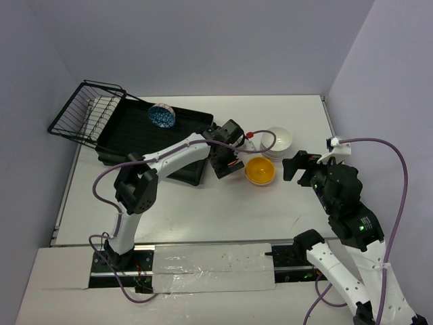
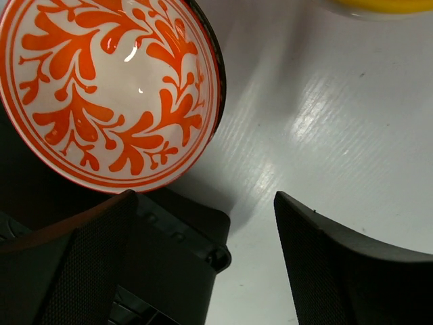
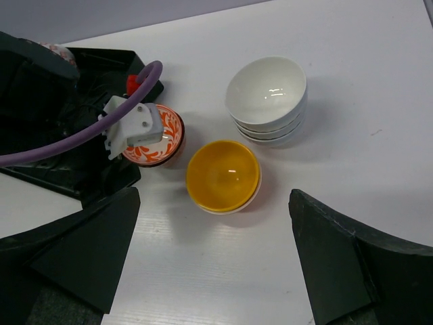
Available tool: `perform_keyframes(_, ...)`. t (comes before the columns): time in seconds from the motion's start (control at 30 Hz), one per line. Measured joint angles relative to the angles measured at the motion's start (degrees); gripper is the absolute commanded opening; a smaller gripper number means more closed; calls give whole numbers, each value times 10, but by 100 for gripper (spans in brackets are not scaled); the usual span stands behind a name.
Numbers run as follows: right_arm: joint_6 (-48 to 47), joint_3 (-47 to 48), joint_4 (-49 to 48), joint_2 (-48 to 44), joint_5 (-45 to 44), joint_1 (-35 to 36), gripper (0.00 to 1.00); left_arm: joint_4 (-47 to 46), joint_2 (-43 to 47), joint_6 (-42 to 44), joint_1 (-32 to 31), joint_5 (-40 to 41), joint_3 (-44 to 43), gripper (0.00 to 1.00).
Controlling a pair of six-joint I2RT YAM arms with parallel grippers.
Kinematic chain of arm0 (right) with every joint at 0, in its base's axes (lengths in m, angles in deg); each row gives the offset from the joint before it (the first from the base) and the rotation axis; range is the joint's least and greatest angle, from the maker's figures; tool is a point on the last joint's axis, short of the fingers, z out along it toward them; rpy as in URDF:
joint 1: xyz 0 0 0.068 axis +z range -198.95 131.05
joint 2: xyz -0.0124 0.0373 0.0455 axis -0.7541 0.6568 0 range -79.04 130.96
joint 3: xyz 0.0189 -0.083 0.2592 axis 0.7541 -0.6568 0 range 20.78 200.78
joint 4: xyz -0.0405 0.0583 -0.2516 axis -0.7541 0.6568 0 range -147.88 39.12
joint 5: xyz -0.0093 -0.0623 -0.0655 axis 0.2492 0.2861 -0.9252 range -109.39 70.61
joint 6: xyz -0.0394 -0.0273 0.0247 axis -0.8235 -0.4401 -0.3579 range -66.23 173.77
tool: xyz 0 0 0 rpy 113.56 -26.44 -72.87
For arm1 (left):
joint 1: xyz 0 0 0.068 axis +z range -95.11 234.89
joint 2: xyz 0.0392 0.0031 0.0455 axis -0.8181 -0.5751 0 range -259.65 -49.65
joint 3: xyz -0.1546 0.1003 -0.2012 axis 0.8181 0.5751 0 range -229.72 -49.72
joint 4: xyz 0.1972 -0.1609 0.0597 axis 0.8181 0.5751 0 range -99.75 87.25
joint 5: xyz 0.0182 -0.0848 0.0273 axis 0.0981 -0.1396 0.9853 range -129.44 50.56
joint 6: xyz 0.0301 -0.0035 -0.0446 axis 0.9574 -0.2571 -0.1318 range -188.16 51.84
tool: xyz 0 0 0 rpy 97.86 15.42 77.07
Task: Load the bowls into the dish rack
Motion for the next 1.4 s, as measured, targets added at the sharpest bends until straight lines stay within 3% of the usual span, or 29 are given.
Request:
perform_keyframes(0.13, 5, 0, 0, 0, 2, 0, 98, 9, -18, 29, 1, 2, -28, 79)
perform_keyframes(0.47, 12, 0, 0, 3, 14, 0, 98, -21, -23, 69, 1, 22, -40, 74)
perform_keyframes(0.67, 12, 0, 0, 6, 15, 0, 98, -24, -35, 72, 1, 17, -40, 63)
perform_keyframes(0.97, 14, 0, 0, 2, 15, 0, 98, -30, -61, 72, 1, 11, -40, 57)
perform_keyframes(1.2, 14, -3, 0, -1, 15, 0, 98, -38, -68, 58, 0, -1, -41, 38)
perform_keyframes(1.37, 14, -4, 0, -6, 15, 0, 97, -42, -77, 39, -1, -29, -43, 29)
perform_keyframes(1.4, 14, -4, 0, -8, 15, 0, 97, -44, -78, 33, -1, -34, -45, 23)
